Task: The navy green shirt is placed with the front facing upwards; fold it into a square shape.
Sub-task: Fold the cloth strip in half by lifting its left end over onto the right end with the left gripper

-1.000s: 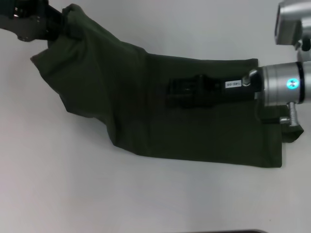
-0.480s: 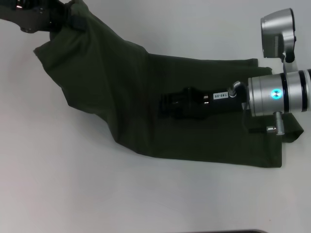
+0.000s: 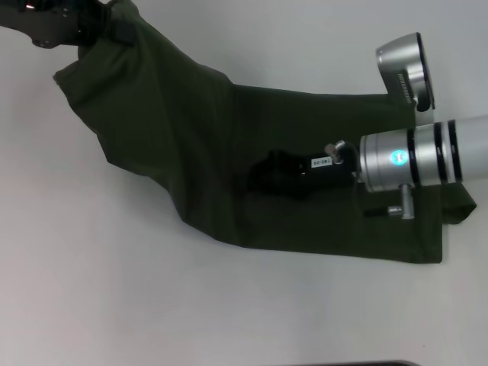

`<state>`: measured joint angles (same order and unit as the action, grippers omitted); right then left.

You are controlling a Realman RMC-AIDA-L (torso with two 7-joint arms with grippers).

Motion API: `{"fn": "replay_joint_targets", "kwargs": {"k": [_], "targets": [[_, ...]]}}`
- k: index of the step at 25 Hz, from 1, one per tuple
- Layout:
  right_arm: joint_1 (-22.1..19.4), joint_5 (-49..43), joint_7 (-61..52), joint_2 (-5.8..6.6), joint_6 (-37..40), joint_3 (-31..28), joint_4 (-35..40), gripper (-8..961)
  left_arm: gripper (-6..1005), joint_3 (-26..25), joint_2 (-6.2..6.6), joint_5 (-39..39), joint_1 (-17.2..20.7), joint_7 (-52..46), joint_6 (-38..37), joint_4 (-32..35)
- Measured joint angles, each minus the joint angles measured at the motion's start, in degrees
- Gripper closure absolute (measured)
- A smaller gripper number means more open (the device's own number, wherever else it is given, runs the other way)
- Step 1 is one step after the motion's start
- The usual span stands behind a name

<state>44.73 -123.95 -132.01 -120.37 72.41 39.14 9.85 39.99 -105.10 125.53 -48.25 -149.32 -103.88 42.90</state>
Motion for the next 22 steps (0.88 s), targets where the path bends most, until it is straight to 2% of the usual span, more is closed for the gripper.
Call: {"fn": "replay_joint_targets", "kwargs": {"k": [4,16,22], "targets": [[1.4,1.0,1.4,-0.19,-3.0,-0.1,-2.6,933,943,0.0,-0.06,0.0,0.0,0.0,0.0,0.0],[5.5,0.9,3.6,-0.58,-9.9,0.0,-10.0,951,943,-0.1,-0.26,-0.2,-0.3,0.3,0.0,0.0],[5.2,1.1,4.2,-0.60,-14.0,-1.5,-11.0,949,943,-0.1,-0.61,-0.7,-0.5,0.5,0.0,0.2]]}}
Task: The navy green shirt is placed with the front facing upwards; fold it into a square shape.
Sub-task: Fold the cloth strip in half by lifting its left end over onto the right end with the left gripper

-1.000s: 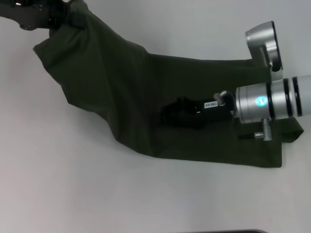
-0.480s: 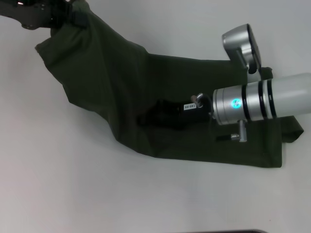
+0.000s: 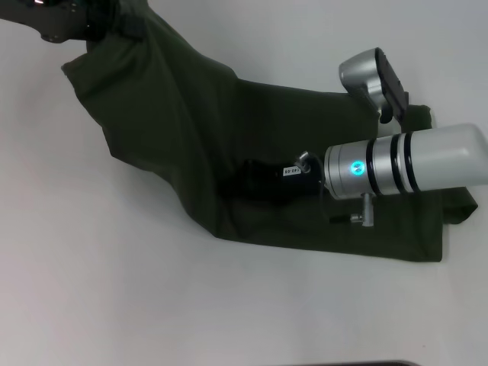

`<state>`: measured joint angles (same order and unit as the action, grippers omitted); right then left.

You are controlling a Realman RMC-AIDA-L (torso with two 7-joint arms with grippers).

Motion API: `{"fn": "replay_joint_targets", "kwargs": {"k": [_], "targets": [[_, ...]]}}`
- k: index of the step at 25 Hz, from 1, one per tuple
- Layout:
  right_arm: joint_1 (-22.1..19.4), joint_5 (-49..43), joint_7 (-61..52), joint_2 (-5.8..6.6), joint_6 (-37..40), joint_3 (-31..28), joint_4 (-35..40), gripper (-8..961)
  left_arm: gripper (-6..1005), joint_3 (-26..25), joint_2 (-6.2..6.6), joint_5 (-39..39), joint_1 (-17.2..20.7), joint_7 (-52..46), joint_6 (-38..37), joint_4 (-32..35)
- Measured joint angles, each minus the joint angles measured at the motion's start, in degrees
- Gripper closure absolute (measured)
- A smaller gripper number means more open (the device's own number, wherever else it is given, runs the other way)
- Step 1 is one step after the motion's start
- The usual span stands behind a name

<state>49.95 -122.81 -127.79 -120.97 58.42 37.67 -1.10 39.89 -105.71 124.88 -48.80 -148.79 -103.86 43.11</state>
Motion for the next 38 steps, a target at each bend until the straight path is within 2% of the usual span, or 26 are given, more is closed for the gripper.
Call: {"fn": "replay_joint_targets", "kwargs": {"k": [8,12,20,30,38], "targets": [[-4.9,0.0,-1.5,0.91,14.1,-1.5,4.4,946,943,-0.6,0.31,0.0,0.1,0.1,0.4,-0.2],[-5.4,0.0,-1.7,0.90,15.8,-1.0,4.7,944,943,-0.6,0.21,0.0,0.2,0.1,0.7,-0.2],[-3.6,-0.3,-1.4,0.22,12.3,-0.5,3.1,944,944,-0.6,-0.11,0.0,0.2,0.2,0.6,-0.2],[1.6,-0.6,-1.0,-0.10,4.4,0.6,-0.9,944,944,-0.7,-0.24,-0.3,0.3,0.6,0.5,-0.1],[3.0,-0.6,-0.9,-0.33,1.9,0.7,-2.1,944,944,-0.8,-0.28,-1.0,0.2,1.0,0.5,-0.1]]}}
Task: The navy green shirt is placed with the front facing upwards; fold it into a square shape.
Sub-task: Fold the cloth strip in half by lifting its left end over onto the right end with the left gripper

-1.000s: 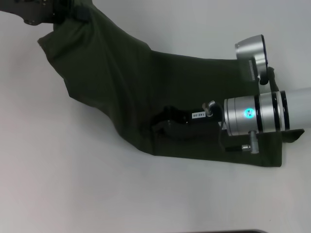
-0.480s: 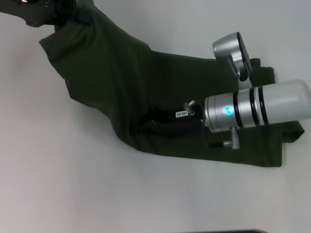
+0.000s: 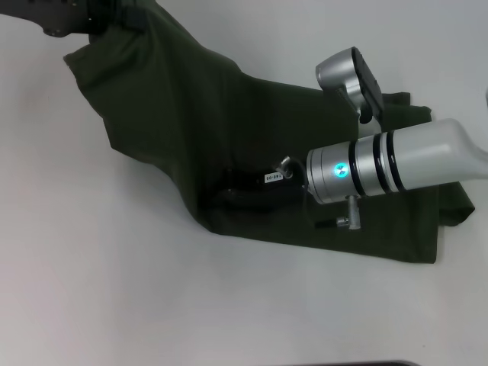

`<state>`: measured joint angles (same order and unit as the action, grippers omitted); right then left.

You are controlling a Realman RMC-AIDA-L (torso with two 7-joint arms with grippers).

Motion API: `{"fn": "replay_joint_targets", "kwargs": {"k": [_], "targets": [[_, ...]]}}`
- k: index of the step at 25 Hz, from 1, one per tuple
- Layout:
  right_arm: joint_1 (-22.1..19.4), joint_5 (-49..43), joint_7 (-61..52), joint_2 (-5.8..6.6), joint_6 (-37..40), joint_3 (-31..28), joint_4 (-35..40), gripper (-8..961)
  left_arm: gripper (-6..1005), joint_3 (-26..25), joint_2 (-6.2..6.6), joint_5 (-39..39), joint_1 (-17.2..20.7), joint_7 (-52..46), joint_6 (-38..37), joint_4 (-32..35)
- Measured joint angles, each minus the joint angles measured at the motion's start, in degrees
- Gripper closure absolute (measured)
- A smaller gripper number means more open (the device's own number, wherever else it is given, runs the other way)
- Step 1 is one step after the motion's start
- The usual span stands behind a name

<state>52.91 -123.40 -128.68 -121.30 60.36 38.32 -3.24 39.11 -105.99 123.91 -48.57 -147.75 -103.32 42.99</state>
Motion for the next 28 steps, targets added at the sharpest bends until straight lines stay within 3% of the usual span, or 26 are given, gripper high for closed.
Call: {"fn": "replay_joint_targets", "kwargs": {"k": [4,9,13,18,20,25,28], "targets": [[-0.2,0.1,0.0,0.17,2.2,-0.6,0.0,943,944,-0.1,0.07,-0.1,0.0,0.1,0.1,0.1],[-3.0,0.4,-0.2,0.99,14.0,-1.7,4.5,943,944,-0.8,0.36,-0.1,0.1,0.1,0.3,-0.1],[-8.2,0.4,-1.9,1.46,22.3,-1.9,15.1,943,944,-0.8,0.37,-0.1,0.2,-0.2,0.5,-0.1],[-15.3,0.4,-6.9,2.51,26.7,-2.0,32.7,943,944,-0.8,0.37,0.2,0.3,-0.5,1.2,-0.1],[-17.4,0.4,-8.0,3.63,27.1,-2.0,37.2,943,944,-0.8,0.37,0.2,0.3,-0.5,1.3,-0.2],[-19.9,0.4,-8.7,8.62,29.0,-2.1,39.7,943,944,-1.6,-0.25,-0.4,0.2,-0.6,0.6,-0.2],[-20.5,0.5,-8.8,11.28,32.1,-2.7,40.1,943,944,-1.9,-1.33,-1.8,-0.4,-0.6,-0.1,-0.1]]}}
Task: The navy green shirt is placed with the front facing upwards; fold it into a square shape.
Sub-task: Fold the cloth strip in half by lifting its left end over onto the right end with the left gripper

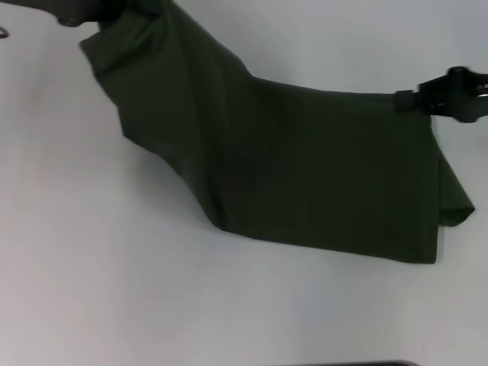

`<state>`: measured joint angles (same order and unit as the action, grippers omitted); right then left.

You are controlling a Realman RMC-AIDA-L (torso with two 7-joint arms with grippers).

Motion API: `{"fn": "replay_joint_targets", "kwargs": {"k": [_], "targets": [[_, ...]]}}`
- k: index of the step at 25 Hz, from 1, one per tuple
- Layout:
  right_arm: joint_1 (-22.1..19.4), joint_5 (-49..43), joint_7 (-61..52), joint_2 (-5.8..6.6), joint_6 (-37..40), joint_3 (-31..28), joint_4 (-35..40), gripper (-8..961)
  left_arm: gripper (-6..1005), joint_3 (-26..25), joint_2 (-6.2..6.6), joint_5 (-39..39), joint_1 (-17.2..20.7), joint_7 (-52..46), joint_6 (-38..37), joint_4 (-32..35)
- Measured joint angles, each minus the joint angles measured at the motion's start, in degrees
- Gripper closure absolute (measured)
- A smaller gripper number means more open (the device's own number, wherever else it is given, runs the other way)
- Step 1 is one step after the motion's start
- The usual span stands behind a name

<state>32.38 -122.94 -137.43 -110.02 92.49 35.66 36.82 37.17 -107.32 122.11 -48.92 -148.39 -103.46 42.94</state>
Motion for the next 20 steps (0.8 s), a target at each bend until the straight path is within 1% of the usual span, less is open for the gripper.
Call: {"fn": "replay_joint_targets", "kwargs": {"k": [2,5,6,7,10,13,16,17,18,19,20], "targets": [[-0.3,0.0,0.0,1.56,2.0,-1.4,0.3,944,944,0.1,-1.07,-0.8,-0.6,0.0,-0.3,0.0],[-0.9,-0.2,0.0,3.26,3.0,-3.3,2.0,928,944,0.1,-3.36,-1.0,-1.6,0.2,-0.7,0.1],[-1.2,-0.4,0.0,3.61,3.1,-3.4,2.6,920,944,0.1,-4.18,-1.0,-2.0,0.3,-0.9,0.2],[-1.5,-0.4,-0.1,4.04,3.3,-3.5,3.1,919,944,0.1,-5.25,-1.0,-2.4,0.4,-0.9,0.3],[-2.0,-0.5,-0.1,5.23,4.4,-3.2,3.7,918,944,0.1,-7.50,-1.4,-3.3,0.7,-0.9,0.4],[-2.1,-0.5,-0.1,5.90,6.5,-3.5,3.9,917,944,0.4,-9.16,-2.9,-4.0,0.8,-0.8,0.1],[-2.1,-0.5,-0.2,6.06,7.9,-3.6,4.3,917,944,0.4,-10.71,-3.6,-4.5,1.1,-0.1,0.0],[-2.1,-0.5,-0.2,6.07,8.5,-3.6,4.5,917,944,0.4,-10.71,-3.6,-4.5,1.1,-0.1,0.0],[-2.1,-0.5,-0.2,6.08,9.0,-3.7,4.7,917,944,0.7,-12.13,-3.8,-4.7,1.4,0.9,0.0],[-2.0,-0.5,-0.2,6.10,9.7,-3.7,4.8,917,944,1.6,-13.18,-3.8,-4.8,1.6,2.2,-0.1],[-1.9,-0.6,-0.2,6.13,10.3,-3.7,5.0,917,944,2.0,-13.50,-3.8,-4.8,1.7,2.7,-0.2]]}}
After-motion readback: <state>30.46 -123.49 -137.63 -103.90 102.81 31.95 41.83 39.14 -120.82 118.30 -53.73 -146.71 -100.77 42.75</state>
